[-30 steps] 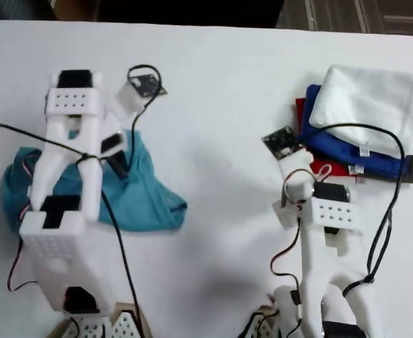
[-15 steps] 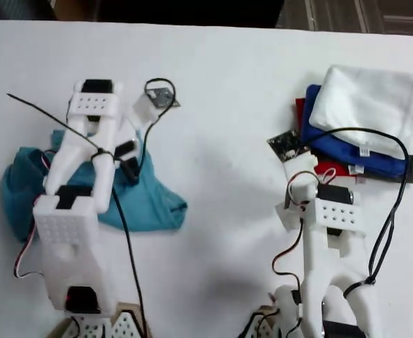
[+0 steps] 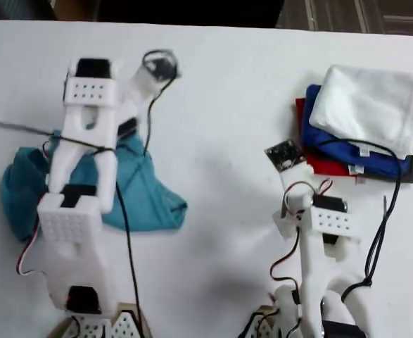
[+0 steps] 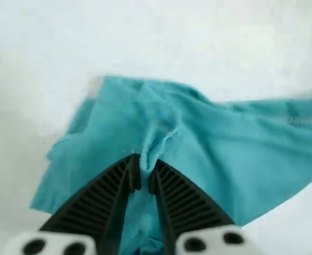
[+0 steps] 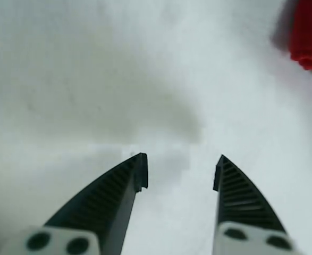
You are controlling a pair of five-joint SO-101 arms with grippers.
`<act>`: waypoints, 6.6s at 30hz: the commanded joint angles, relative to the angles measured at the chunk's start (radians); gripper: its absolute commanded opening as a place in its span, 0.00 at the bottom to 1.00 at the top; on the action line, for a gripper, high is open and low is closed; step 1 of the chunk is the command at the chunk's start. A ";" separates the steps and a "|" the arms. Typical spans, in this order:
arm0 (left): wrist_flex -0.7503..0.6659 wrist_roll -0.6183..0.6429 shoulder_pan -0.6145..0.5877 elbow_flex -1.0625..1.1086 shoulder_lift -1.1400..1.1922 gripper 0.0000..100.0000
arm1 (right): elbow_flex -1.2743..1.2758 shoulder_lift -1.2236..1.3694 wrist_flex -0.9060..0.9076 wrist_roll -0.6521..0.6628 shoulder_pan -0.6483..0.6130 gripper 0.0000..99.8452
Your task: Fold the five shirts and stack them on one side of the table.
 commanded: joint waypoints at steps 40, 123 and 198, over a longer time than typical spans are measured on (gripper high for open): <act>-0.066 0.054 -0.535 -0.685 -0.011 0.02 | -1.221 0.828 0.254 -0.219 -0.980 0.21; -0.094 0.115 -0.855 -0.427 0.071 0.02 | -2.693 1.598 0.819 -0.157 -1.135 0.23; 0.035 0.126 -0.632 -0.536 0.000 0.02 | -2.779 1.290 0.816 0.043 -0.595 0.02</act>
